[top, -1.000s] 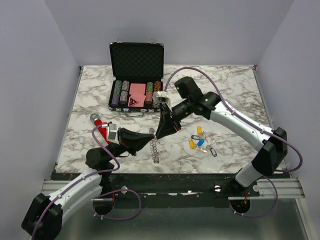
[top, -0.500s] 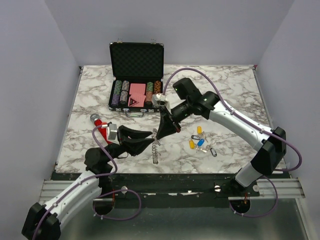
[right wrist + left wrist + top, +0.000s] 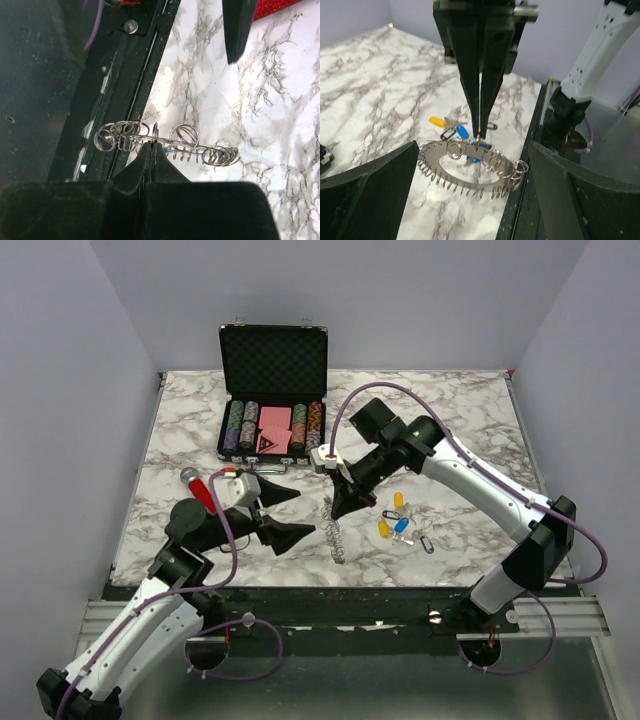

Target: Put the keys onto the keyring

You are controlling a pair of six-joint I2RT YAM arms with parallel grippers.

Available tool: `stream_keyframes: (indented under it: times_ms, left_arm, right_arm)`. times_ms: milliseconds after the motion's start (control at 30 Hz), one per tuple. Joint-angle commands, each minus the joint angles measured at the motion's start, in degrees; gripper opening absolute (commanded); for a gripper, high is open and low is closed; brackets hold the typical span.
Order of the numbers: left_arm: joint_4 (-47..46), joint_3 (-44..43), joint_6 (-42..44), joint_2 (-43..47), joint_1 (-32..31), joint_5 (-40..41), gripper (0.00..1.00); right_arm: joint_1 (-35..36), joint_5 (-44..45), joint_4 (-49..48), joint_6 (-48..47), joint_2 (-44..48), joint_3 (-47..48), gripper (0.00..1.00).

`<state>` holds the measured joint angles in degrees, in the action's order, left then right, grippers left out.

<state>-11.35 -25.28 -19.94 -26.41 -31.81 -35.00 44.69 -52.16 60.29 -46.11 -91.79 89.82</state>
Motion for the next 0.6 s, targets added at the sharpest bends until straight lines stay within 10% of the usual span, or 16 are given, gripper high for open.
stream_keyframes:
  times_ms: [0, 567]
  left_arm:
    - [8.10, -4.60, 10.35, -6.79, -0.26, -8.06, 0.95]
    - [13.99, -13.04, 29.70, -20.25, -15.03, 8.46, 0.59]
  right_arm:
    - [0.40, 3.64, 5.80, -6.54, -0.23, 2.90, 0.01]
    - [0.49, 3.73, 7.21, -7.07, -1.64, 3.26, 0.01]
